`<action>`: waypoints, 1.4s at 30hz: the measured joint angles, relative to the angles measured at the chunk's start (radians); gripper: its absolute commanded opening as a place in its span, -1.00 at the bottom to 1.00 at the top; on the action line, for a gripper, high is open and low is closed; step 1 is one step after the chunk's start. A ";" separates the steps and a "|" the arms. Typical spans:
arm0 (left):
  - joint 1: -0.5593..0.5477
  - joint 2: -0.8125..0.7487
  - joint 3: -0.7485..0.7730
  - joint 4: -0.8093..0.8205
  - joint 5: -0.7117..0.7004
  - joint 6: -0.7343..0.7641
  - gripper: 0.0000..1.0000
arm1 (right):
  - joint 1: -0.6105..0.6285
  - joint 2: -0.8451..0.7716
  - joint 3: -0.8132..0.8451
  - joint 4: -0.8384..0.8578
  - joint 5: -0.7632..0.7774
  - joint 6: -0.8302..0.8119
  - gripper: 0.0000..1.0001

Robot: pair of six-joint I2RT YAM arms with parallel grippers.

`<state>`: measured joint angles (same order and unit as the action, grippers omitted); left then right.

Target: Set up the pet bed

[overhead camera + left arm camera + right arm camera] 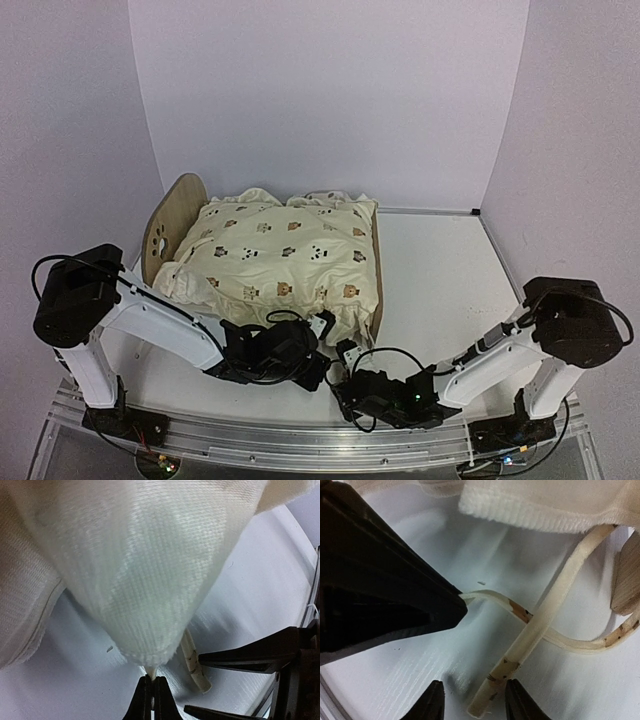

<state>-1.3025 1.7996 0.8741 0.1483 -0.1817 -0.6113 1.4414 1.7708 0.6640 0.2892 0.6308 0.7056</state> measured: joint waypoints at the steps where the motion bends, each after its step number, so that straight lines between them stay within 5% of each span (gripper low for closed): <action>1: 0.000 0.000 0.000 0.003 0.000 0.000 -1.00 | 0.000 0.010 0.000 0.002 0.004 0.002 -0.44; 9: 0.000 0.000 -0.015 0.017 0.005 0.000 -1.00 | 0.014 0.039 0.015 0.010 0.055 0.005 -1.00; 33: 0.071 0.000 0.041 0.008 -0.031 0.043 -1.00 | 0.097 -0.116 -0.013 -0.096 0.042 -0.020 -1.00; 42: 0.079 0.000 0.042 0.008 -0.007 0.057 -1.00 | 0.101 -0.145 -0.013 -0.191 0.049 -0.025 -0.17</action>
<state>-1.2232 1.7992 0.9161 0.1562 -0.1885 -0.5545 1.5429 1.6261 0.6506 0.0987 0.6795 0.6807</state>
